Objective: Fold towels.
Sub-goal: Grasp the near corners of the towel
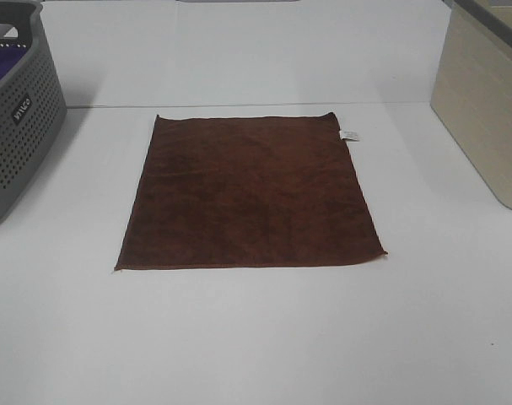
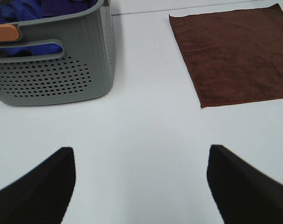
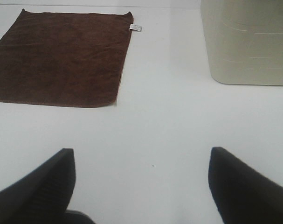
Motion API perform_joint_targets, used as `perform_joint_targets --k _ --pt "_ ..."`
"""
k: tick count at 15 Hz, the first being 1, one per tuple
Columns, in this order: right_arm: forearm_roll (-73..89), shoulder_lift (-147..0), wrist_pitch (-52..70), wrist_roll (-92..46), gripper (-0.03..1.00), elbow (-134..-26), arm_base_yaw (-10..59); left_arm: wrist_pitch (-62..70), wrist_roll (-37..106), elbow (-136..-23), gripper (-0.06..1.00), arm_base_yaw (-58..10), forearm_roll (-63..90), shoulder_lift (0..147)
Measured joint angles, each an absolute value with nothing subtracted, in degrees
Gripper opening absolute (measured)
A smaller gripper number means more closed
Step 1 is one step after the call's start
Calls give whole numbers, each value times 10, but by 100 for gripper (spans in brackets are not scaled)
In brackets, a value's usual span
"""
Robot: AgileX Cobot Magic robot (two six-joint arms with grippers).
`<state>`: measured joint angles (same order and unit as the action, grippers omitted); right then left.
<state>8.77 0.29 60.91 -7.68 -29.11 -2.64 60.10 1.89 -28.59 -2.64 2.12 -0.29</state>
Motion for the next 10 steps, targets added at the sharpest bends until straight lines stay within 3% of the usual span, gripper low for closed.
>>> perform_joint_targets --k 7,10 --pt "88 2 608 -76 76 -291 -26 601 19 -286 73 -26 18 -3" --pt "88 -36 547 -75 76 -300 -26 551 19 -296 73 -26 18 10"
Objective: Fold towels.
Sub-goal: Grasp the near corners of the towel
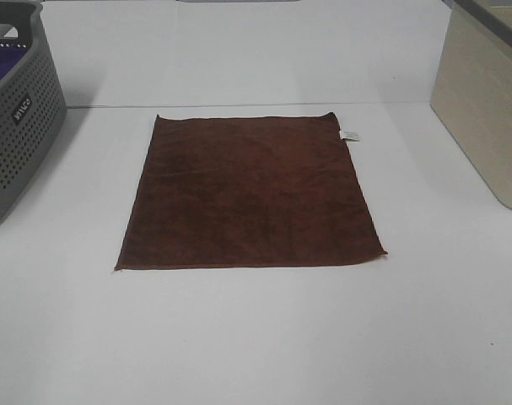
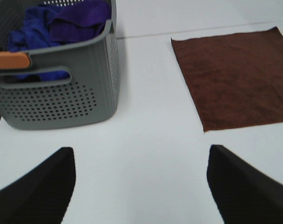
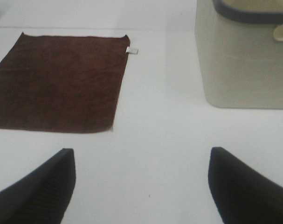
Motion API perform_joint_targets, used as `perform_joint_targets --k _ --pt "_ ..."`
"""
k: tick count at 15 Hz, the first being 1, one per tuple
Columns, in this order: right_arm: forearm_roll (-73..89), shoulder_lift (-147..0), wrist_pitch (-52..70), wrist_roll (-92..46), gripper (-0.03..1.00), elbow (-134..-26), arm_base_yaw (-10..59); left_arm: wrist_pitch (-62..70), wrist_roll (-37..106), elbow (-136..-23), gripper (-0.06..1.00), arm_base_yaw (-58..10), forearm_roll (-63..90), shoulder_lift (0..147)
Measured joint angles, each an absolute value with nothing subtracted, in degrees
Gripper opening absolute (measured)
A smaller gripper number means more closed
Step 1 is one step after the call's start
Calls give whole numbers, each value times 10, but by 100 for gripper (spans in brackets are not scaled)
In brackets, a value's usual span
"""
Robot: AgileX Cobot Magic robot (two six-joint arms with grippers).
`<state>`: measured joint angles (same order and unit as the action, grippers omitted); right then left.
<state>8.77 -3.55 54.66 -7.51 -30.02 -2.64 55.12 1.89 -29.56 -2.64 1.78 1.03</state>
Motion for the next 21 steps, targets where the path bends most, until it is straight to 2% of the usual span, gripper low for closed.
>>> perform_joint_targets --k 4,5,8,11,14,17,21 --pt "87 -147 411 -73 76 -301 8 382 19 -292 73 -26 33 119" --pt "87 -230 384 -73 76 -324 17 289 19 -292 73 -26 62 205" --pt "88 -347 384 -73 76 -393 19 210 19 -300 73 -26 104 335" --pt "101 -492 414 -73 76 -498 19 197 44 -367 73 -39 144 501" --pt "148 -653 505 -74 76 -601 19 225 54 -449 73 -96 175 673" --pt "202 -743 531 -77 76 -622 19 241 55 -473 73 -117 219 764" --pt "296 -864 536 -147 76 -622 19 244 55 -473 73 -119 297 873"
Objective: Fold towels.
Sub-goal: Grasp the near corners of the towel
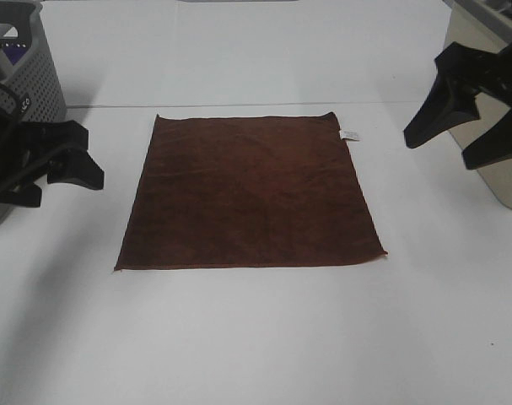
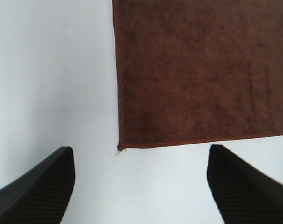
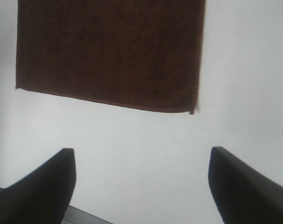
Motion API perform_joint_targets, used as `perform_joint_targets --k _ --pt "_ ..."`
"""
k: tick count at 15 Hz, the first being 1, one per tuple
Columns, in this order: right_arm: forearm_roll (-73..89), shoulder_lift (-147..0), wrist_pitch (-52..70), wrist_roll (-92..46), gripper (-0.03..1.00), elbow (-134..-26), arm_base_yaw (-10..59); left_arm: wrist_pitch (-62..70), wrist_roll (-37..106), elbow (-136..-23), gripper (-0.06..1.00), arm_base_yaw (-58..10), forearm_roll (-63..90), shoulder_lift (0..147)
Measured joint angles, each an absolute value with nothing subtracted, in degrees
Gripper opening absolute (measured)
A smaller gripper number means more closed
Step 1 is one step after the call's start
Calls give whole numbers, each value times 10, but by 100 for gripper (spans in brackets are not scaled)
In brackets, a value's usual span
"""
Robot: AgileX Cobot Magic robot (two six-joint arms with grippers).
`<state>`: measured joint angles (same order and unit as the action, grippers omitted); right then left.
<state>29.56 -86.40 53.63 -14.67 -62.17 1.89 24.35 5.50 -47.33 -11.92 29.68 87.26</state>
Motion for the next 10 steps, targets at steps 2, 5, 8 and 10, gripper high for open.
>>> perform_joint_targets --k 2,5,8,10 --pt "348 -917 536 -192 76 -622 19 243 56 -473 73 -119 313 913" --pt "400 -984 533 -243 72 -622 -7 252 65 -474 73 -88 339 955" --pt "443 -1037 540 -308 71 -622 -50 269 168 -476 73 -52 440 981" --pt "464 -1074 548 -340 71 -622 -68 289 269 -476 73 -30 535 1004"
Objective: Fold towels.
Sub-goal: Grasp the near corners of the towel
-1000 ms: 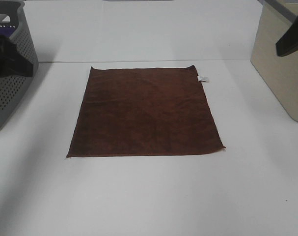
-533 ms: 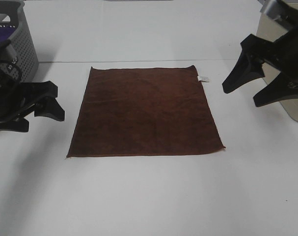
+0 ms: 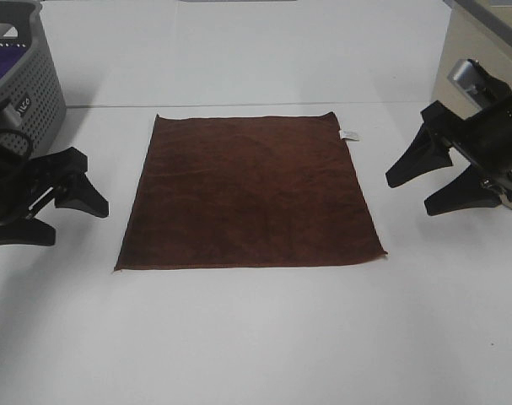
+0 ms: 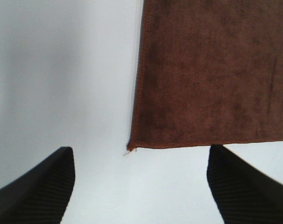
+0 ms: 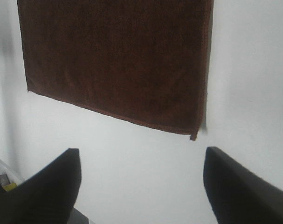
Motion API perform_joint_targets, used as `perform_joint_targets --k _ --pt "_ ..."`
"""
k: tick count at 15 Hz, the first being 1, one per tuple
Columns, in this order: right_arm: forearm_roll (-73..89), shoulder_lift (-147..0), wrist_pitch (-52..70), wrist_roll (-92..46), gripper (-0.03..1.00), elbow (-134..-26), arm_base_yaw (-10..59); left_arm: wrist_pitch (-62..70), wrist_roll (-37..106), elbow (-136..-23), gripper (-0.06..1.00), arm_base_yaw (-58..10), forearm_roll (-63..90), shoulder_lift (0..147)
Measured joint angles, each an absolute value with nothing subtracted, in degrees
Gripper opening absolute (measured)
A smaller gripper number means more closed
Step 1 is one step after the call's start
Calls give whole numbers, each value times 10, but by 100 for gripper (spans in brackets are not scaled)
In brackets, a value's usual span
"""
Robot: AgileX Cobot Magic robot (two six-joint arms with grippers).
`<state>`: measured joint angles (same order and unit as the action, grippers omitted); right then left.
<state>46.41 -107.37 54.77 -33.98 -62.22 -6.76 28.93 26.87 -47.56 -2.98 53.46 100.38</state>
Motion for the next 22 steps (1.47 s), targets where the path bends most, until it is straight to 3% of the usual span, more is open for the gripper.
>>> perform_joint_targets --k 7,13,18,20,21,22 --pt "486 -1148 545 -377 71 -622 -69 362 559 -477 73 1 820 1114" --pt "501 -1194 501 -378 71 -623 -63 370 589 -477 73 1 851 1152" --pt "534 -1228 501 -378 69 -662 13 378 593 -497 72 -44 881 1174" --pt "539 -1236 496 -374 60 -667 30 361 586 -511 65 -65 881 1179" --pt "535 -1239 490 -363 50 -667 30 344 574 -512 53 -68 876 1182" --pt "527 -1240 486 -355 39 -667 30 332 567 -512 35 -68 867 1184"
